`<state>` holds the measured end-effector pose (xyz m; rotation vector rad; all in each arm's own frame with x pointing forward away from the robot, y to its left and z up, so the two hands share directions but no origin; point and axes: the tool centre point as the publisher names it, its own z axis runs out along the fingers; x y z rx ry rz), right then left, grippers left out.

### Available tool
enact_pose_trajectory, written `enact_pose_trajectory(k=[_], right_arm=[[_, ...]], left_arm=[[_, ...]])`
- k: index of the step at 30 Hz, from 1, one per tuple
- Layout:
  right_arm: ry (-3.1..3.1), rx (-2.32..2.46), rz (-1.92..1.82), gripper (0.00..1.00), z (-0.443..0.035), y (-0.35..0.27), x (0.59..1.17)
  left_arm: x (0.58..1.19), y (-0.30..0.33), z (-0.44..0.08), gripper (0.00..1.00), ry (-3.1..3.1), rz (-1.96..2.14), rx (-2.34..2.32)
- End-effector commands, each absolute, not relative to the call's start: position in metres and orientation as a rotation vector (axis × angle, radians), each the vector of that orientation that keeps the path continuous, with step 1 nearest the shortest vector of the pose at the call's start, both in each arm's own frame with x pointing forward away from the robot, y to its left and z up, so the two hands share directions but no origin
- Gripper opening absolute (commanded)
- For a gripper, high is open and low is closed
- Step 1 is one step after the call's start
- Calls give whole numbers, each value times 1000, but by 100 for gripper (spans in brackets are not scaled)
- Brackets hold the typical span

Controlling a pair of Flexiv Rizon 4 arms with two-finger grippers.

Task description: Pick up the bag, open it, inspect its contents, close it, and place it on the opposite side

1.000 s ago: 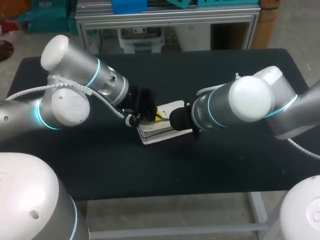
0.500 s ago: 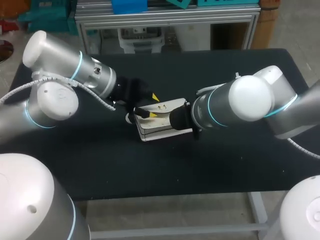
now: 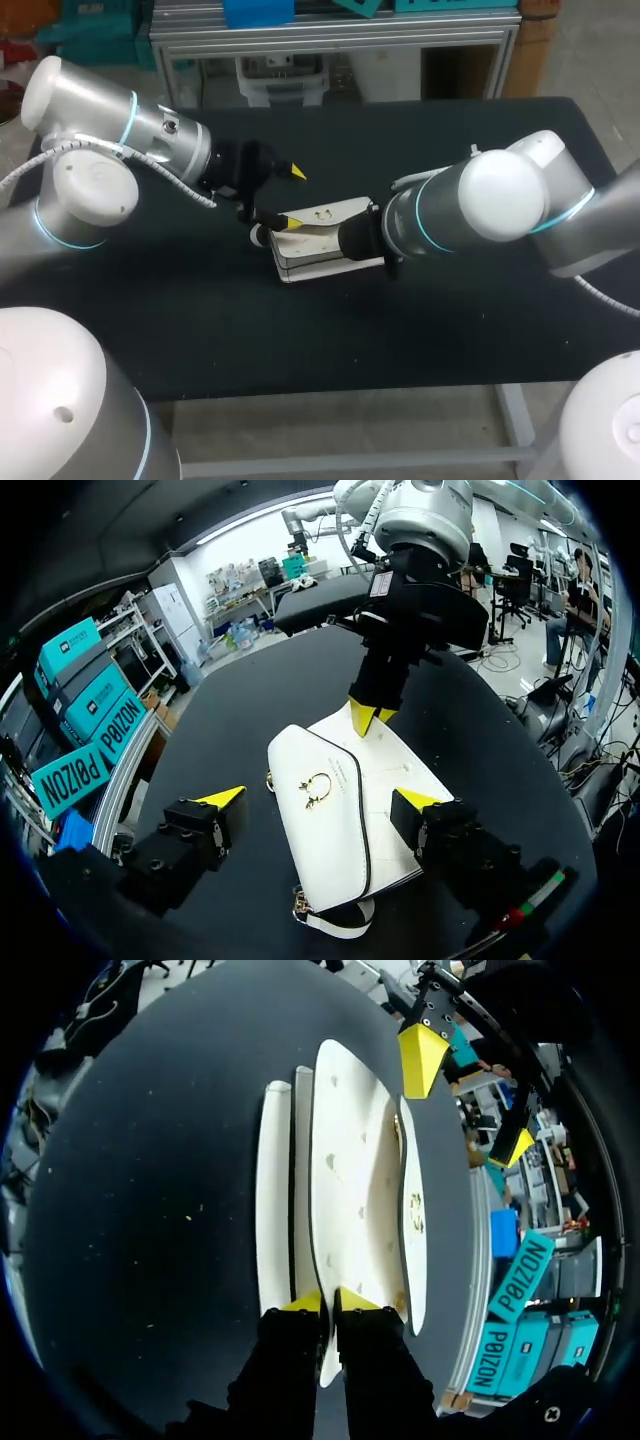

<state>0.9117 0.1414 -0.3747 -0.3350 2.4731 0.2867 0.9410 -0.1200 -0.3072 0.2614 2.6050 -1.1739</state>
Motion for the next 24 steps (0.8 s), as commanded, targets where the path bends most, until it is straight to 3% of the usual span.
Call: enact_pose_trajectory(k=[1,17,24], right_arm=[[2341,-313,314,100,-379,139,906],[2314,-287,378,100,-337,132,890],[2454,-100,382,100,-303,121,907]], left_arm=[[941,-122,-307,100,2608,-1169,255],[935,-120,-293,100,2596,-1182,199],[932,-112,-273,100,2637,-1190,-121]])
